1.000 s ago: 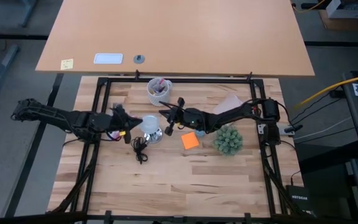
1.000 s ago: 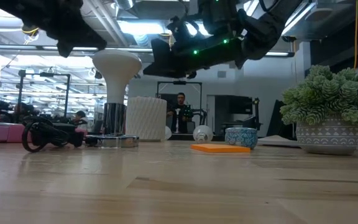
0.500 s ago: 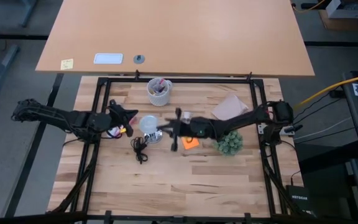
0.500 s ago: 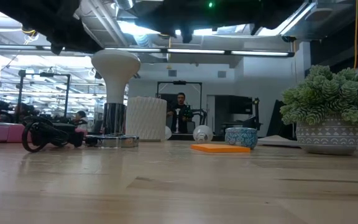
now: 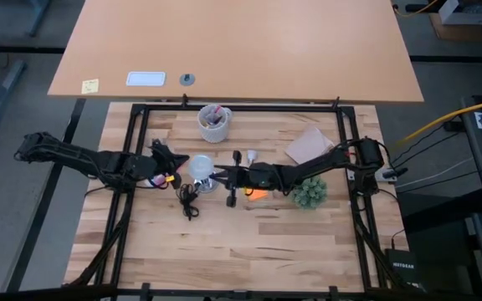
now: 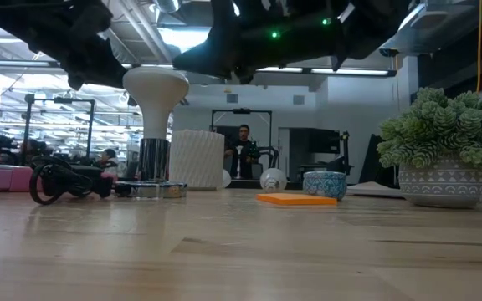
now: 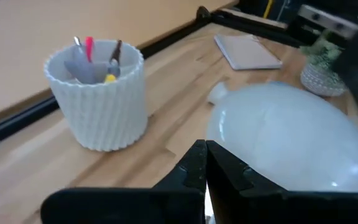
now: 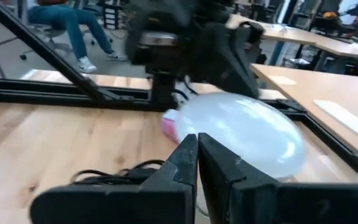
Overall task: Screw lightbulb
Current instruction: Remove the light bulb from the silver lamp
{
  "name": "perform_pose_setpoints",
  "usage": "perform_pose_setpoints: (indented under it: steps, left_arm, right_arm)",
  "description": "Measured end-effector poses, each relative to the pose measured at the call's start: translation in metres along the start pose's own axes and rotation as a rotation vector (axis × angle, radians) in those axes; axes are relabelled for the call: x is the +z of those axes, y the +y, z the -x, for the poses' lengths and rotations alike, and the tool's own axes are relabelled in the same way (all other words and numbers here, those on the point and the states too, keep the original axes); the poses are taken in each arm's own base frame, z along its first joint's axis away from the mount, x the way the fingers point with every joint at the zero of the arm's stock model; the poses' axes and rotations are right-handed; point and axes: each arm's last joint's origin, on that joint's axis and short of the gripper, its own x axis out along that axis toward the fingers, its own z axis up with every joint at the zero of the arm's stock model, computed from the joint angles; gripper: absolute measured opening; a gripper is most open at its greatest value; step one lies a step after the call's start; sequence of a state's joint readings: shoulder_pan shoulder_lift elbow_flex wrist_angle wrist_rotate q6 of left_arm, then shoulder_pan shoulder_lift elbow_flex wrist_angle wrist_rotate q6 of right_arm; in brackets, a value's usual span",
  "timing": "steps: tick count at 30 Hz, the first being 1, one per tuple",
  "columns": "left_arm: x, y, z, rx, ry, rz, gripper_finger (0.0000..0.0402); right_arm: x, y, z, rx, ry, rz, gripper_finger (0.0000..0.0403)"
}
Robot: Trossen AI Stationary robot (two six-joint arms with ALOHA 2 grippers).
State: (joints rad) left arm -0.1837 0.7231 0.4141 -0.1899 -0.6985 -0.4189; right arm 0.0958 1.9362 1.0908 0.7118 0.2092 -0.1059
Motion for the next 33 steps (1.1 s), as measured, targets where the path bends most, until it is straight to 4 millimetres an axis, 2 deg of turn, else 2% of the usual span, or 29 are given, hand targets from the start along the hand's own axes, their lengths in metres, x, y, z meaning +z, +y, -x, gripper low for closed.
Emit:
perform_pose_setpoints:
  steps: [15, 21, 29, 33]
  left_arm:
    - [-0.002, -0.005, -0.004, -0.066, 0.041, 0.092, 0.0000]
    - [-0.005, -0.013, 0.000, -0.193, 0.100, 0.103, 0.0000]
    - [-0.010, -0.019, 0.006, -0.221, 0.111, 0.119, 0.0000]
    - [-0.010, -0.022, 0.008, -0.230, 0.100, 0.124, 0.0000]
  right_arm:
    - [-0.003, -0.030, -0.004, -0.063, 0.019, -0.031, 0.0019]
    - [-0.004, -0.041, -0.005, -0.138, 0.025, -0.034, 0.0019]
    - [-0.014, -0.055, -0.007, -0.166, 0.071, -0.030, 0.0019]
    - [-0.008, -0.061, -0.007, -0.180, 0.029, -0.036, 0.0019]
